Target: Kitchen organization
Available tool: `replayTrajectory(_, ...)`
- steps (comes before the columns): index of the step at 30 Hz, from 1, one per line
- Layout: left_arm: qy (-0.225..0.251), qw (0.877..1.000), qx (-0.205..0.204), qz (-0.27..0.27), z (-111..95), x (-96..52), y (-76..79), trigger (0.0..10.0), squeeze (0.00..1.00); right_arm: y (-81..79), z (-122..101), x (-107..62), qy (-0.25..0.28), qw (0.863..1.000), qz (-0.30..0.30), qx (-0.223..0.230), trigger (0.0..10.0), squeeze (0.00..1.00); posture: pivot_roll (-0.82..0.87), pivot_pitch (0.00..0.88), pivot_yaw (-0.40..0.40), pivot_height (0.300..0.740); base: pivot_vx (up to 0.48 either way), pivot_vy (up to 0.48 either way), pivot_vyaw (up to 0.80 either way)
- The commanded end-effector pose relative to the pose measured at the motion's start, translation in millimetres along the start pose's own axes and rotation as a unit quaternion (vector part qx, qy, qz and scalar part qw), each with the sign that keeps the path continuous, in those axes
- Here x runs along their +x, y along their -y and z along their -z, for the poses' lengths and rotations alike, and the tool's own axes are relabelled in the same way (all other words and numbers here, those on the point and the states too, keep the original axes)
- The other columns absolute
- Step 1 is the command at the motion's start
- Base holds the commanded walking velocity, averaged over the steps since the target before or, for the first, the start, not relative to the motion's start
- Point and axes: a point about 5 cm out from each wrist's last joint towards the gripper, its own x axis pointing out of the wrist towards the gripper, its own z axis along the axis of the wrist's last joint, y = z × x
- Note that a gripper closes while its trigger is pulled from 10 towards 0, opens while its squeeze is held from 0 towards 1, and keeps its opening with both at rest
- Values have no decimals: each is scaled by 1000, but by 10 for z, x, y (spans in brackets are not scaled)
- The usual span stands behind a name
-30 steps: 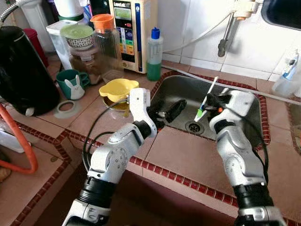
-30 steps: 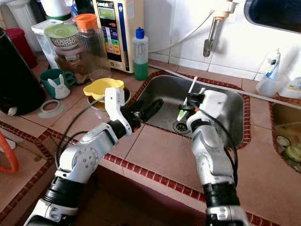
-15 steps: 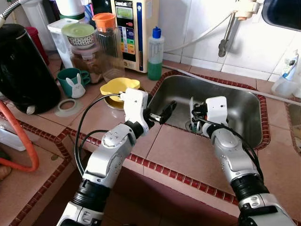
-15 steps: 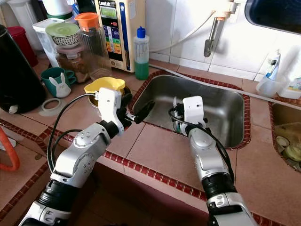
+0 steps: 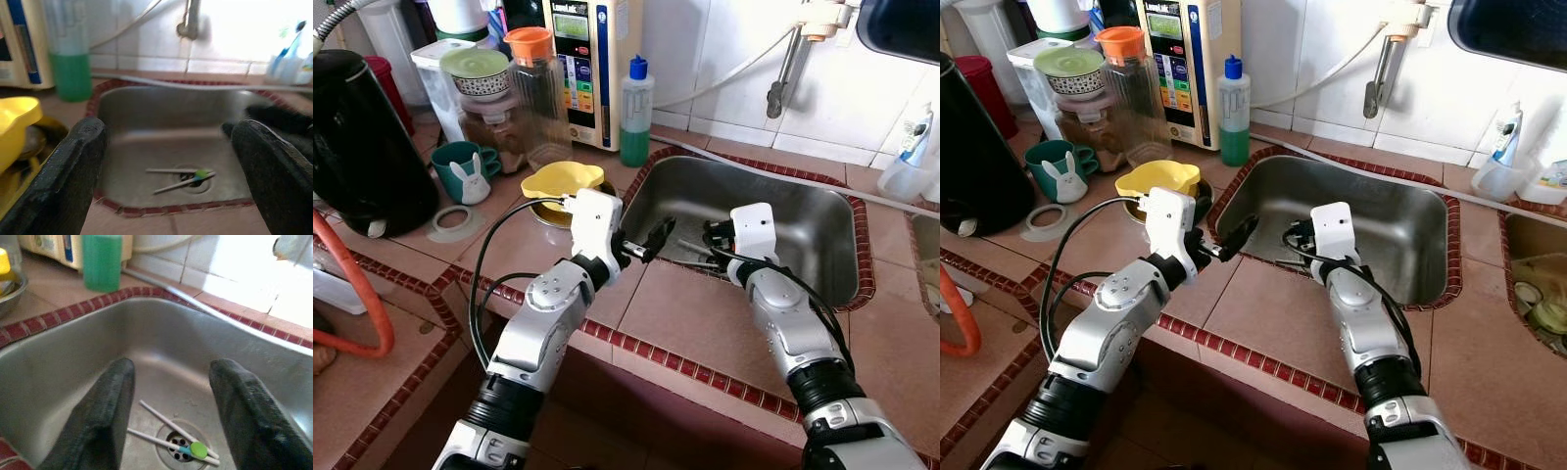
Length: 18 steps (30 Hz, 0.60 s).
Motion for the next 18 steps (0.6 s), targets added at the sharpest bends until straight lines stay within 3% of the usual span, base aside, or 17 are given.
replayTrajectory(1, 3, 1000, 17, -19, -17, 13, -63, 10000, 1000, 8, -89, -13, 20, 1000, 6, 14, 10000, 1000, 118, 40, 36, 740, 0, 0, 0)
replayTrajectory(7, 1, 996, 66, -54, 56, 9, -194, 10000, 1000, -112, -247, -180, 59, 996, -19, 67, 10000, 1000, 109, 35, 27, 740, 0, 0, 0)
replayTrajectory(8, -3, 995, 79, -56, 85, 18, -211, 10000, 812, -163, -287, -247, 68, 994, -34, 79, 10000, 1000, 106, 32, 24, 740, 0, 0, 0)
replayTrajectory(9, -4, 995, 85, -57, 98, 25, -217, 10000, 220, -182, -302, -278, 69, 993, -42, 86, 10000, 1000, 103, 31, 21, 740, 0, 0, 0)
replayTrajectory(10, -5, 994, 92, -58, 111, 32, -223, 10000, 0, -200, -315, -314, 70, 992, -48, 92, 10000, 1000, 101, 31, 21, 740, 0, 0, 0)
replayTrajectory(15, -13, 986, 157, -51, 189, 64, -264, 10000, 0, -319, -420, -550, 72, 986, -96, 118, 10000, 1000, 84, 27, 22, 740, 0, 0, 0)
replayTrajectory(16, -16, 984, 171, -49, 205, 66, -272, 10000, 0, -340, -437, -592, 70, 984, -108, 123, 10000, 639, 81, 29, 22, 740, 0, 0, 0)
replayTrajectory(17, -16, 984, 171, -49, 205, 66, -272, 10000, 0, -340, -437, -592, 70, 984, -108, 123, 10000, 639, 81, 29, 22, 740, 0, 0, 0)
replayTrajectory(18, -20, 979, 197, -46, 238, 71, -292, 10000, 0, -385, -464, -679, 62, 980, -130, 136, 10000, 0, 78, 28, 21, 740, 0, 0, 0)
